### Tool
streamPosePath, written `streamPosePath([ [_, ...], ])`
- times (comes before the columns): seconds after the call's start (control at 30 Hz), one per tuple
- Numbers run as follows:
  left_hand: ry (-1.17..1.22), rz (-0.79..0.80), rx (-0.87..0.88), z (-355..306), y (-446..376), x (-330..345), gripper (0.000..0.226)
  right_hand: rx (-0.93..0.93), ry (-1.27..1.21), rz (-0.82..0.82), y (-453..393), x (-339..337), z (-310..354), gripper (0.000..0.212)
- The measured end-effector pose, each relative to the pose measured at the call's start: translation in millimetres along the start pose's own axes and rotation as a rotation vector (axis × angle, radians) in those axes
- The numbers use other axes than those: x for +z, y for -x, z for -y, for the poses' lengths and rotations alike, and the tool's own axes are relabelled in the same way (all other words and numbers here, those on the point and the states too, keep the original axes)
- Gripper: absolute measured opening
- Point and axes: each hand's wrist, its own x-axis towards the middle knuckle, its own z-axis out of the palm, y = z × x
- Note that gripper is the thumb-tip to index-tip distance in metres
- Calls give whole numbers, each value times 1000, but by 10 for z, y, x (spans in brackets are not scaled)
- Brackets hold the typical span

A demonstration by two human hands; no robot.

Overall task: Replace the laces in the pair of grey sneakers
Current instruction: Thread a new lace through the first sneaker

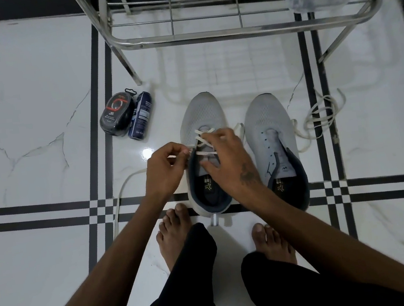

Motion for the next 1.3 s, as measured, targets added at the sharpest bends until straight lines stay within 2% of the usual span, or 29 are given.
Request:
streamPosePath([
  [0.03,69,-31,-37,-1,12,-14,10,7,90,-60,30,3,-42,52],
  [0.1,291,-49,-128,-16,55,-52,13,20,212,-171,91,6,-112,54],
  [0.2,615,-79,-257,-104,106,-103,11,66,79,-226,154,38,-185,40],
  [0.33,905,-359,-398,-275,35,-294,19,96,11,-225,189,80,-217,29],
  [0.4,977,-523,-424,-282,-16,-477,24,134,-51,-223,179,66,-245,27],
  [0.47,811,-677,-423,-223,-13,-674,16,180,-82,-209,172,48,-261,26],
  [0.53,362,-744,-324,-140,62,-816,9,192,-102,-196,157,24,-276,24],
  [0.57,80,-695,-238,-98,119,-853,12,196,-111,-180,146,15,-283,24],
  [0.63,-481,-456,-25,-41,245,-829,26,192,-109,-123,123,-8,-303,20],
  [0.67,-681,-347,105,-22,283,-769,32,193,-109,-99,113,-20,-323,18],
  [0.7,-779,-267,223,-15,306,-689,33,199,-115,-82,104,-33,-338,17],
  [0.77,-723,-123,347,-65,303,-459,35,201,-117,-65,93,-65,-368,19],
  [0.83,-605,22,354,-149,254,-224,37,184,-87,-54,76,-93,-383,18],
  [0.9,-597,96,343,-195,178,-49,29,171,-48,-41,55,-117,-370,16],
  [1.0,-640,93,285,-220,85,-24,13,172,2,-43,45,-121,-337,16],
  [1.17,-816,-61,78,15,163,-642,10,297,-90,-109,54,-192,-370,18],
  [1.3,-850,-42,-32,191,405,-979,10,319,-97,-87,69,-204,-318,16],
])
